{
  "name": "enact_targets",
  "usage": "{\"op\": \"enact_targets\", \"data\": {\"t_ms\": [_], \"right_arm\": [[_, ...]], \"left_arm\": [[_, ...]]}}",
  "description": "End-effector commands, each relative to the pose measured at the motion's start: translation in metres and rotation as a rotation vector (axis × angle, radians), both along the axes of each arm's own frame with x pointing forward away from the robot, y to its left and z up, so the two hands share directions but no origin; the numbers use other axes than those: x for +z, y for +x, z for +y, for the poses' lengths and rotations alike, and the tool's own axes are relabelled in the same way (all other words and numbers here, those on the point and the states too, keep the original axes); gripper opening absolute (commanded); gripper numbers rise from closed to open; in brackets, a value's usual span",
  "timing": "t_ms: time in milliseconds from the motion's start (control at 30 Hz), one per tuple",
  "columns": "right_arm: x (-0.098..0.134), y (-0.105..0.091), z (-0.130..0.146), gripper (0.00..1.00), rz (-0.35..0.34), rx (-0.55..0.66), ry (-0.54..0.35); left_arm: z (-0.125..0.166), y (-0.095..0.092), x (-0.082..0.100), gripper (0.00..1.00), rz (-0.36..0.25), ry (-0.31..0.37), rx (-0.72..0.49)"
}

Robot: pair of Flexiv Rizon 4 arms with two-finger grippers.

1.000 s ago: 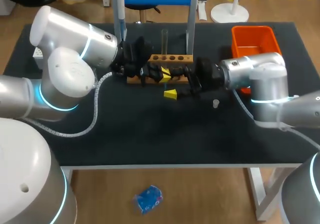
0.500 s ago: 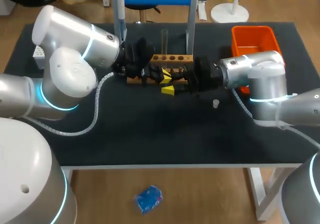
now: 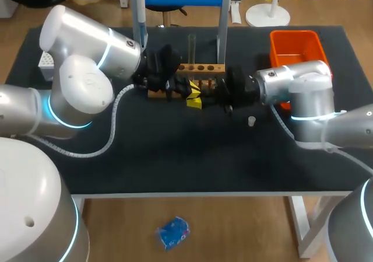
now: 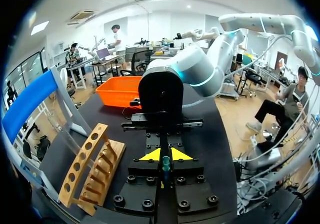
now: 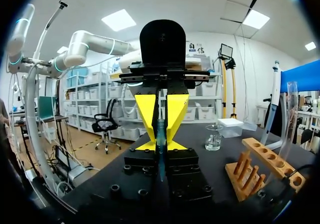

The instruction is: Invert the test tube, pick up the pipette, mount the tip to pipette, aspirate from beaker and dispense into the tube, eject the tip, return the pipette, and cap with the stopper.

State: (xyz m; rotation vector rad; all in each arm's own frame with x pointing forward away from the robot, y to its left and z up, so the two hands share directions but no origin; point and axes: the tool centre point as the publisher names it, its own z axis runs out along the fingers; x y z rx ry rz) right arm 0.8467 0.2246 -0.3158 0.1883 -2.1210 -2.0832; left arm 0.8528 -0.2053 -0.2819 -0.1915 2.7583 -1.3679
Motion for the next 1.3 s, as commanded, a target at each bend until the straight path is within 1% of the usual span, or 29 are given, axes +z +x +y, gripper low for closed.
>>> {"op": "enact_targets", "data": {"t_ms": [33,67,100,133,167,200,267,367,467,600,700,733,800,900,1100,1300], "right_arm": [[0.001,0.000,0.000,0.00,0.000,0.001,-0.002],[0.001,0.000,0.000,0.00,0.000,0.001,-0.002],[0.001,-0.001,0.001,0.00,0.000,0.002,-0.002],[0.001,-0.001,0.001,0.00,0.000,0.003,-0.003],[0.002,-0.002,0.000,0.00,0.000,0.004,-0.003],[0.001,-0.003,0.000,0.00,0.001,0.005,-0.004],[0.000,-0.005,-0.001,0.00,0.004,0.005,-0.004],[-0.001,-0.009,-0.004,0.00,0.008,0.005,-0.004],[0.001,-0.016,-0.010,0.00,0.009,0.003,-0.002],[0.006,-0.027,-0.022,0.00,0.008,-0.002,-0.005],[0.010,-0.037,-0.033,0.00,0.005,-0.010,-0.016],[0.012,-0.040,-0.037,0.00,0.005,-0.014,-0.014],[0.015,-0.046,-0.045,0.00,0.006,-0.021,-0.011],[0.019,-0.053,-0.056,0.00,0.004,-0.034,-0.013],[0.025,-0.069,-0.078,0.00,0.005,-0.050,-0.003],[0.023,-0.077,-0.103,0.00,0.012,-0.064,-0.010]], "left_arm": [[-0.002,0.001,0.000,0.00,0.004,0.012,0.019],[-0.002,0.002,0.000,1.00,-0.012,0.007,0.014],[-0.001,0.003,0.003,1.00,-0.012,-0.005,0.019],[0.000,0.004,0.006,1.00,-0.021,-0.037,0.021],[0.002,0.006,0.011,1.00,-0.045,-0.058,0.030],[0.005,0.008,0.017,1.00,-0.069,-0.064,0.052],[0.012,0.013,0.025,1.00,-0.093,-0.078,0.080],[0.025,0.022,0.035,1.00,-0.128,-0.066,0.128],[0.041,0.031,0.040,1.00,-0.145,-0.067,0.182],[0.062,0.043,0.043,1.00,-0.144,-0.059,0.255],[0.076,0.048,0.043,1.00,-0.125,-0.047,0.304],[0.081,0.050,0.041,1.00,-0.111,-0.045,0.322],[0.089,0.053,0.038,1.00,-0.104,-0.035,0.341],[0.099,0.057,0.033,1.00,-0.092,-0.037,0.375],[0.116,0.066,0.019,1.00,-0.044,-0.040,0.430],[0.126,0.077,0.013,1.00,-0.034,-0.061,0.466]]}}
